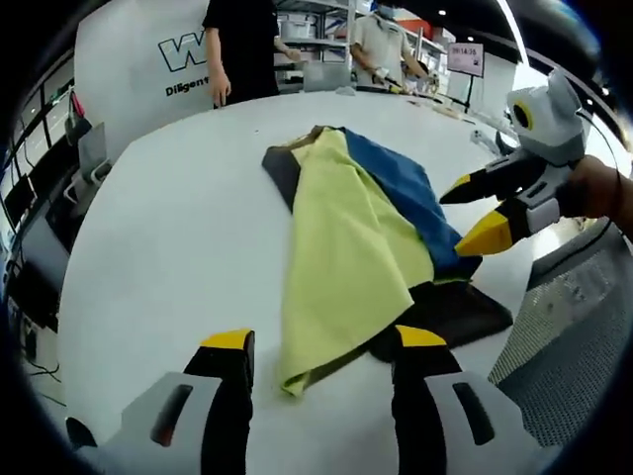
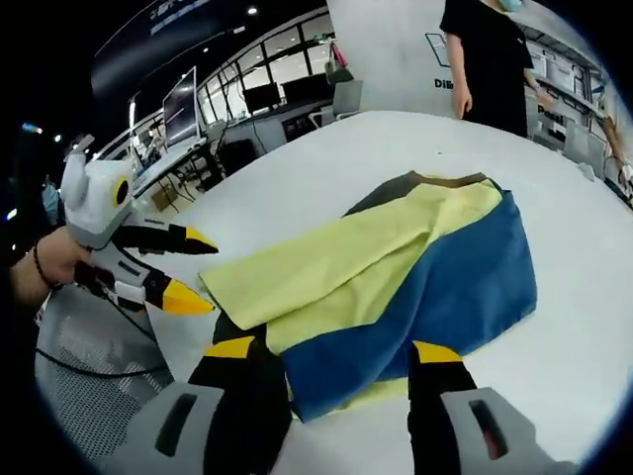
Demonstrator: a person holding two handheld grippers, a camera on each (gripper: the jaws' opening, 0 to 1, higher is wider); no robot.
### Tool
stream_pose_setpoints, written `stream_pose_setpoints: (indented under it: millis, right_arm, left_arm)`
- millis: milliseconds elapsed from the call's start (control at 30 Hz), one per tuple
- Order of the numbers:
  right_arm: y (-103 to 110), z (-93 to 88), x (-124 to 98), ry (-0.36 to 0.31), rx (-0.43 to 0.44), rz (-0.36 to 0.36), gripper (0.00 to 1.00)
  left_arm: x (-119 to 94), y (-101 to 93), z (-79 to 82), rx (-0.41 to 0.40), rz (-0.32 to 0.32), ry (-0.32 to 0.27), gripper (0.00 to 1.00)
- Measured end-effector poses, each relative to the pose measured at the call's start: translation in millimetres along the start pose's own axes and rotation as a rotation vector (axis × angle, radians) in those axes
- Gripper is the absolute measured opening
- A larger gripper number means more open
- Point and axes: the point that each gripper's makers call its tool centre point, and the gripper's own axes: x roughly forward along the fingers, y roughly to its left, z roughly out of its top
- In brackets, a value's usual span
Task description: Fold the garment on the visible template until the final outline fits inside the template.
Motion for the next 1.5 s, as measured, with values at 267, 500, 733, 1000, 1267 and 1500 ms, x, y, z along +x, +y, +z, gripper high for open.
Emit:
stream_pose_setpoints:
  millis: [267, 500, 733, 1000, 1267, 1500]
  right_arm:
    - [12, -6.1, 7, 0.043, -0.082, 0.030, 0.46]
    - [16, -12.7, 13, 0.080, -0.186, 0.049, 0.37]
    - [14, -16.6, 16, 0.107, -0.260, 0.032, 0.17]
    - [9, -20.5, 17, 0.116, -0.285, 0.006, 0.00]
    - [5, -11.2, 9, 0.085, -0.255, -0.004, 0.00]
    - [-1, 0.3, -1, 0.063, -0.251, -0.031, 0.00]
  left_arm:
    - [2, 2.4, -8.8, -0.007, 0.005, 0.027, 0.37]
    - [5, 1.2, -14.2, -0.006, -0.004, 0.047, 0.32]
    - [5, 4.7, -15.9, 0.011, 0.007, 0.054, 0.24]
    - [6, 2.0, -16.5, 0.014, -0.004, 0.052, 0.06]
    - [0, -0.6, -12.3, 0.040, -0.005, 0.042, 0.04]
    - [-6, 5.3, -10.1, 0.014, 0.005, 0.026, 0.04]
